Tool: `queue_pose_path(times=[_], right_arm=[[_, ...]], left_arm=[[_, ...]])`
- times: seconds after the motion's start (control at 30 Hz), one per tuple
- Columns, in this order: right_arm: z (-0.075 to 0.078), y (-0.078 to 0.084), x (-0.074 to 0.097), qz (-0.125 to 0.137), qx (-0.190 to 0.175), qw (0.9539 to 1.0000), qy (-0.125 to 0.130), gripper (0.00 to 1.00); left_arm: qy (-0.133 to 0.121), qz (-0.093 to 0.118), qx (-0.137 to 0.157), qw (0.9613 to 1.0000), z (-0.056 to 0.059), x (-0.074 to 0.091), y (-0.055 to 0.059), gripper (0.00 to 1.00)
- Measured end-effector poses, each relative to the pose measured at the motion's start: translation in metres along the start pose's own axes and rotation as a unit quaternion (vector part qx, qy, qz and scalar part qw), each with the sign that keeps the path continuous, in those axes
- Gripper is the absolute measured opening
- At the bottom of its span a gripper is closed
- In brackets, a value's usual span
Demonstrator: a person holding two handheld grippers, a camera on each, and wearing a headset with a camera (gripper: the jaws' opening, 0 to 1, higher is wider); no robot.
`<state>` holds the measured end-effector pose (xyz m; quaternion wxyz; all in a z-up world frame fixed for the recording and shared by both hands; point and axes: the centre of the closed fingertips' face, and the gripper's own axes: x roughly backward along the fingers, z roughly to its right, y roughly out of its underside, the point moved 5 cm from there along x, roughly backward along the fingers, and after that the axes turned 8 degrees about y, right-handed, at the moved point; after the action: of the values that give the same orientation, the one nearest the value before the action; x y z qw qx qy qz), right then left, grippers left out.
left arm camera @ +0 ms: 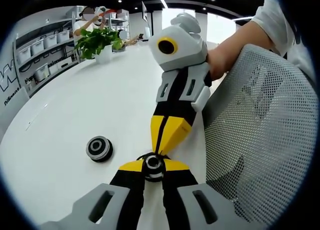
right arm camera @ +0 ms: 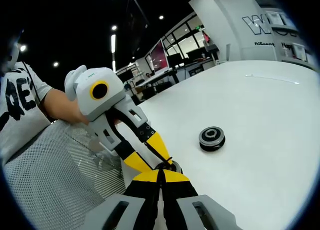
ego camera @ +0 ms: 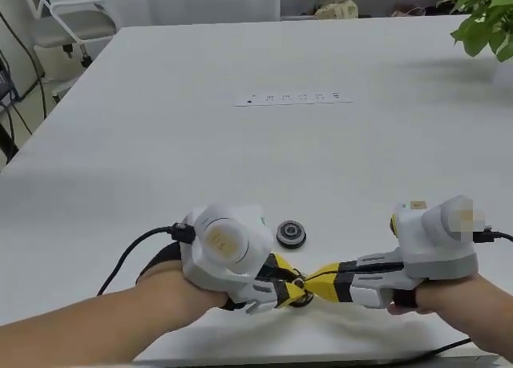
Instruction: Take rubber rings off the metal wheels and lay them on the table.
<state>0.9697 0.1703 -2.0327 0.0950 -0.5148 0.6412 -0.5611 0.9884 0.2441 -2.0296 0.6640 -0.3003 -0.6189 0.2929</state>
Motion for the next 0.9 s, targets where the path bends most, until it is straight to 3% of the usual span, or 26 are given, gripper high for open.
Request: queue_pose_path(times=[0.47, 0.6, 0.9], right_arm=[[0.0, -0.004, 0.005, 0.009, -0.01, 0.9999, -0.002, 0.0], [0.0, -0.007, 0.008, 0.016, -0.016, 0.9997, -0.003, 0.0], [0.0, -0.022, 0.014, 0.04, -0.028, 0.9988, -0.006, 0.0]], left_arm=[[0.018, -0.007, 0.007, 0.9998, 0.003, 0.009, -0.002, 0.17], [0.011, 0.005, 0.013, 0.9999, 0.001, 0.019, -0.007, 0.25], [0.001, 0.024, 0.022, 0.9995, 0.002, 0.042, -0.01, 0.32]])
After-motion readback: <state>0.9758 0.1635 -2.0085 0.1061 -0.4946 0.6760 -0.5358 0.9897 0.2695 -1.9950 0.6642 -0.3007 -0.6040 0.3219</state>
